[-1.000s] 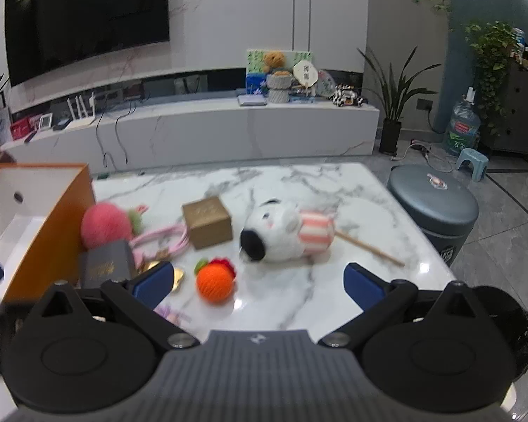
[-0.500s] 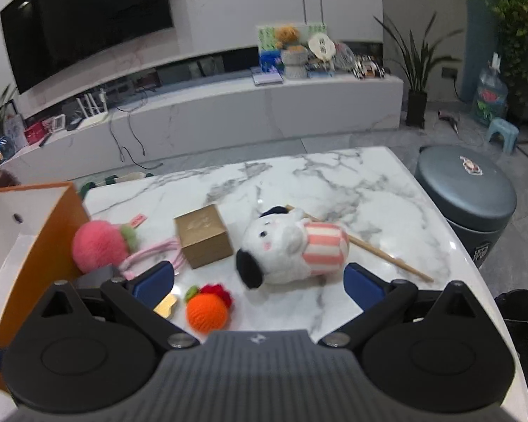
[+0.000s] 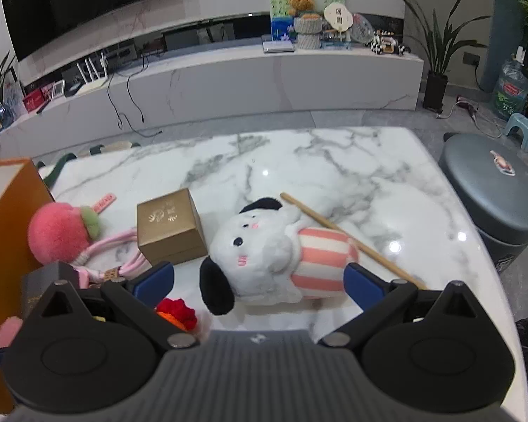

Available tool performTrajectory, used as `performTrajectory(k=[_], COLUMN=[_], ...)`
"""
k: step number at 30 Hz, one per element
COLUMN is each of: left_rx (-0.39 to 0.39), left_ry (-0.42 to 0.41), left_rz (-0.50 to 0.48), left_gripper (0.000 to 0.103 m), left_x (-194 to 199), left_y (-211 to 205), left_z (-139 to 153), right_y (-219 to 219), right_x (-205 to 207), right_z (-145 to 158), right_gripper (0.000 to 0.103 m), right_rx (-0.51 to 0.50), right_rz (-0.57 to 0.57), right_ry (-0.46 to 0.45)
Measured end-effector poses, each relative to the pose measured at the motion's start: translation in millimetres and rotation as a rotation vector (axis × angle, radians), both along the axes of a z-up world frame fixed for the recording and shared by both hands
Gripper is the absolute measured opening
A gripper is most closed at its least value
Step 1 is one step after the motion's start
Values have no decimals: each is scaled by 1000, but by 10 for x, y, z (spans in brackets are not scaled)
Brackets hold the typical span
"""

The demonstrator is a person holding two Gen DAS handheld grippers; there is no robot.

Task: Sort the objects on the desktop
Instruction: 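Move left tool to crocheted bunny while right tool reaches for white striped-hat plush, then close left tool on crocheted bunny while right tool grasps white plush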

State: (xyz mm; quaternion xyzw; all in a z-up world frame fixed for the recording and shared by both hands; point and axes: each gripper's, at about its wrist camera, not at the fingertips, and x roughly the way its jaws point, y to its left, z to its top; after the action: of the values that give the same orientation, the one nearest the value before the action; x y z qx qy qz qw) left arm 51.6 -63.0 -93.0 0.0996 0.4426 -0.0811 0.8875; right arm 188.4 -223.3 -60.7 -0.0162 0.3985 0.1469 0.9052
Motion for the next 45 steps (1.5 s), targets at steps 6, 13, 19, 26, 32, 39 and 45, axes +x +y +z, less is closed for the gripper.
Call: performTrajectory(k=[6,13,19,26,32,39,45], left_rx=[75,-30,-56,-41,-42,-57,-63], left_ry=[-1,71,124,103,100,107,94], left_rz=[-44,32,55,37,32,21,13], left_gripper=[103,103,103,99,95,92,92], left_x=[100,373,450,406,372,337,316], left_y=[-158,-42,4,-32,-49,-92,-122], left_z=[-130,-203,-289,-253,-220,-186,-122], right_y=[113,134,92,88,35,4,-61], right_x=[229,421,441,371,322,259,199], right_z=[-144,-404,-450,-406,-325,-245,-118], right_gripper=[102,99,81,79,79,78,78], right_rx=[-49,-48,-33,-32,-28,-25,-18], right_rz=[-47,-67,-70,-49,-49,-36,-40], right_ry=[27,123,150,148,130,118,100])
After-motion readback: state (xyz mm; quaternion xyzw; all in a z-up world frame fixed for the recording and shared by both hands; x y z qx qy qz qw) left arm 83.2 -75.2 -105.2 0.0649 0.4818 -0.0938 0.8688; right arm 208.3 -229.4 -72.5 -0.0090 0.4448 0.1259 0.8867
